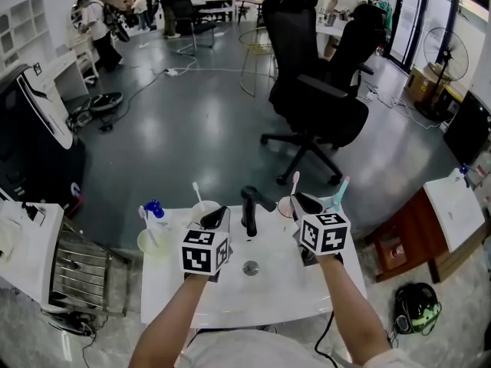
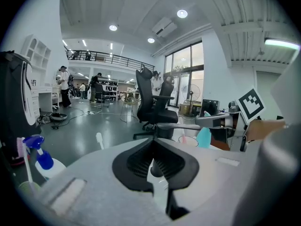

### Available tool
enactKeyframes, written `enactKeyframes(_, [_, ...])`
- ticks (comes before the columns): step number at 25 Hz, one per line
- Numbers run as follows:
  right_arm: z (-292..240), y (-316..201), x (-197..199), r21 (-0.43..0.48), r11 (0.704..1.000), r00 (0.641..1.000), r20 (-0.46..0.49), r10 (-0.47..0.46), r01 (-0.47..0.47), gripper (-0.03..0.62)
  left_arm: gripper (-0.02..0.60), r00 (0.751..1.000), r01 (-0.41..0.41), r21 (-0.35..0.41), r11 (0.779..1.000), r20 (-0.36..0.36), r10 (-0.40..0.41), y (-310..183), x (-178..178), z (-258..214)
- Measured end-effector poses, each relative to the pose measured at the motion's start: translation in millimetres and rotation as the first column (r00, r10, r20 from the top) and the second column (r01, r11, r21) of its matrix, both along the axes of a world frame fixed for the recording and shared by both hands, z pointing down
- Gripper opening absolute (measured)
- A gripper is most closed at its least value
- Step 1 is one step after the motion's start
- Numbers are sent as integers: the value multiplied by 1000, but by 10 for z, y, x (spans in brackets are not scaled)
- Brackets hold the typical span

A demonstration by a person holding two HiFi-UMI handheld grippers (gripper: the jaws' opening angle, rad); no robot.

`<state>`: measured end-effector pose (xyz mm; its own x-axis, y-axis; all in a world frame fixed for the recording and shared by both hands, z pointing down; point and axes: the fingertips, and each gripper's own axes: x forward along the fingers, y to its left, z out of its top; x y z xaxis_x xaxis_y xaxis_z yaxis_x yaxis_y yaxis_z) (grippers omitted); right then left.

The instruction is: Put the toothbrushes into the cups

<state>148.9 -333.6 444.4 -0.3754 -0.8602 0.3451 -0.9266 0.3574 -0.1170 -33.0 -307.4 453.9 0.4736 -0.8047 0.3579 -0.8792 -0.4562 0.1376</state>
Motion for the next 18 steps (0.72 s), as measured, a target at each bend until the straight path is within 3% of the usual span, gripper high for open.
enactKeyframes(18, [-482, 261, -353, 87, 994, 997, 29, -73, 70, 26, 3, 998, 61, 40, 997, 24, -62, 155, -370, -259])
